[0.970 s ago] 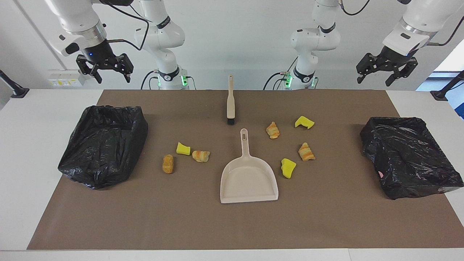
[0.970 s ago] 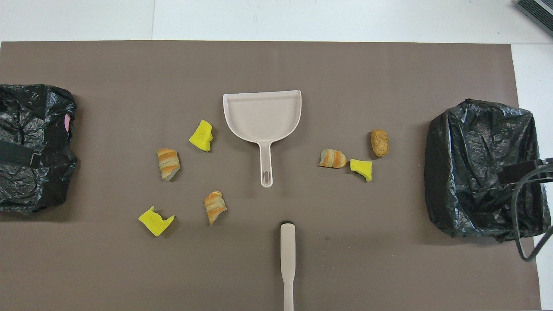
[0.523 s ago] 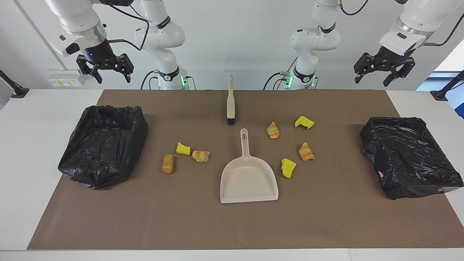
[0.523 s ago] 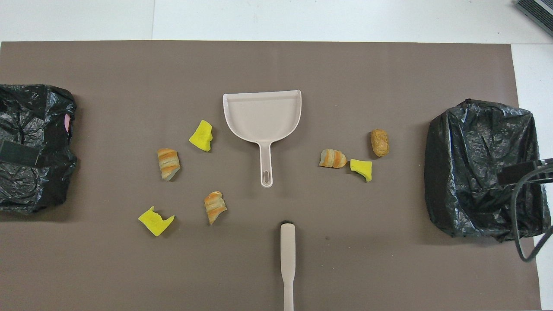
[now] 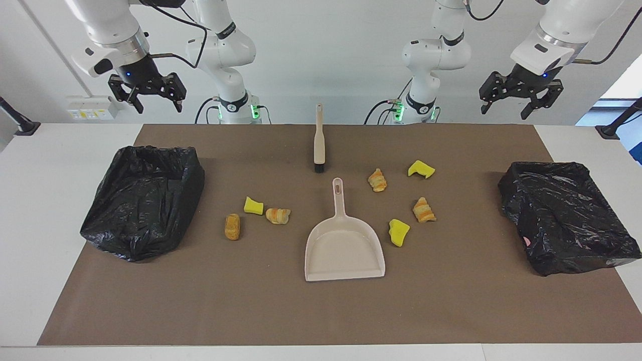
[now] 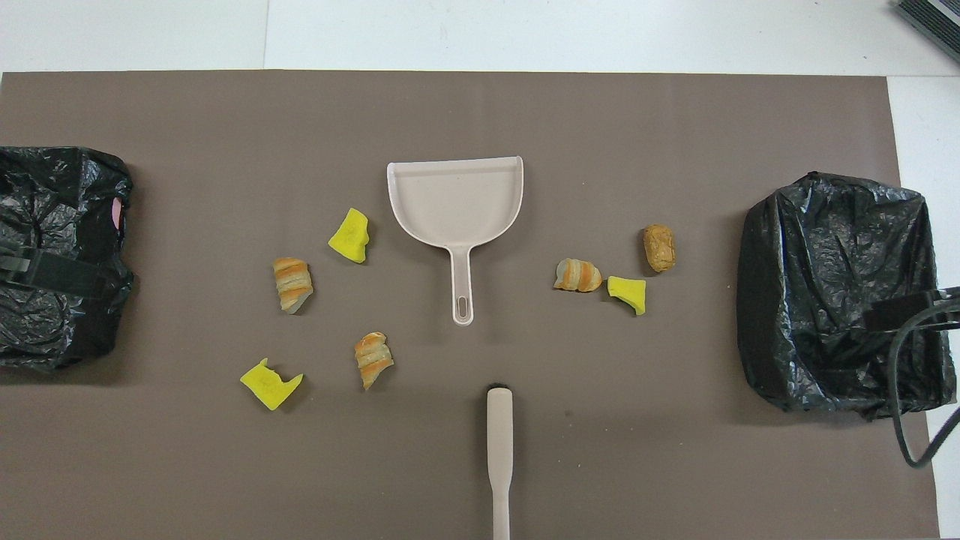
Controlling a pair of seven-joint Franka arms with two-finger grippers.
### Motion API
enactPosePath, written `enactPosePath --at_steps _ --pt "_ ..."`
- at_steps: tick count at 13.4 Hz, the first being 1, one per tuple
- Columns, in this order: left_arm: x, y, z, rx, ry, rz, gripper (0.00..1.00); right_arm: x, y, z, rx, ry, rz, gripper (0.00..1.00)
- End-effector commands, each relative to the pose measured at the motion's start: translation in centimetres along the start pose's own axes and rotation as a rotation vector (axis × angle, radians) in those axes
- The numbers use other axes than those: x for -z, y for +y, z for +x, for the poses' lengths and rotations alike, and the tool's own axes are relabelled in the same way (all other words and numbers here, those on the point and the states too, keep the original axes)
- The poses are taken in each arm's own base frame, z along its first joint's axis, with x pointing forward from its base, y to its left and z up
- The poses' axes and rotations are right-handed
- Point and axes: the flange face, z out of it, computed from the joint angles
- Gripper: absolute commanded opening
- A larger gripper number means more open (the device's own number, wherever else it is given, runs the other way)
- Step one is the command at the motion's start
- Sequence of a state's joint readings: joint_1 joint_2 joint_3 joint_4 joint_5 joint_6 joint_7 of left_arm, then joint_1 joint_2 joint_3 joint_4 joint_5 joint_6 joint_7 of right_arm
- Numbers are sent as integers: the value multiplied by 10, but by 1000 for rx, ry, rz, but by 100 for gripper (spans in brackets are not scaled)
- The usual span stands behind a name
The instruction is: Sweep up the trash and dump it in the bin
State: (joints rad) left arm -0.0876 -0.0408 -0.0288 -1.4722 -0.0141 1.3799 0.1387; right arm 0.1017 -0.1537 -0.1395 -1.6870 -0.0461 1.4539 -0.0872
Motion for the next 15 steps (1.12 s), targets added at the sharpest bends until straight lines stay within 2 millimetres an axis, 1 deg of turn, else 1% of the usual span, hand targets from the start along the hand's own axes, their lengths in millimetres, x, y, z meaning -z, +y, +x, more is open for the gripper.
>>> enactPosePath --at_steps 1,3,5,6,7,9,10,13,14,15 --pt "-5 28 -9 -29 8 7 100 -1 0 -9 -20 -5 0 100" --pt "-16 62 -9 -25 14 19 100 -1 -2 -9 -17 -6 0 100" --pt "-25 94 -19 -26 32 35 100 -2 -5 -10 -14 -17 0 100" --pt "-30 114 -25 -30 27 47 100 -3 -5 -10 -12 -19 1 100" --pt "-38 134 -28 -43 14 57 100 -3 -5 -11 -13 -17 1 100" --pt "-50 165 -32 -54 -1 36 100 -4 -5 -12 -13 -19 1 100" --pt "-60 181 -33 -55 -11 31 100 -4 -5 -13 -13 -20 2 100" --pt "-105 240 -47 -58 -20 58 100 -6 -5 -16 -14 -23 3 100" --pt "-116 255 -53 -61 -17 36 100 -7 -5 -16 -12 -25 5 100" --pt "-125 263 -57 -58 -14 10 100 -7 -5 -17 -14 -26 5 100"
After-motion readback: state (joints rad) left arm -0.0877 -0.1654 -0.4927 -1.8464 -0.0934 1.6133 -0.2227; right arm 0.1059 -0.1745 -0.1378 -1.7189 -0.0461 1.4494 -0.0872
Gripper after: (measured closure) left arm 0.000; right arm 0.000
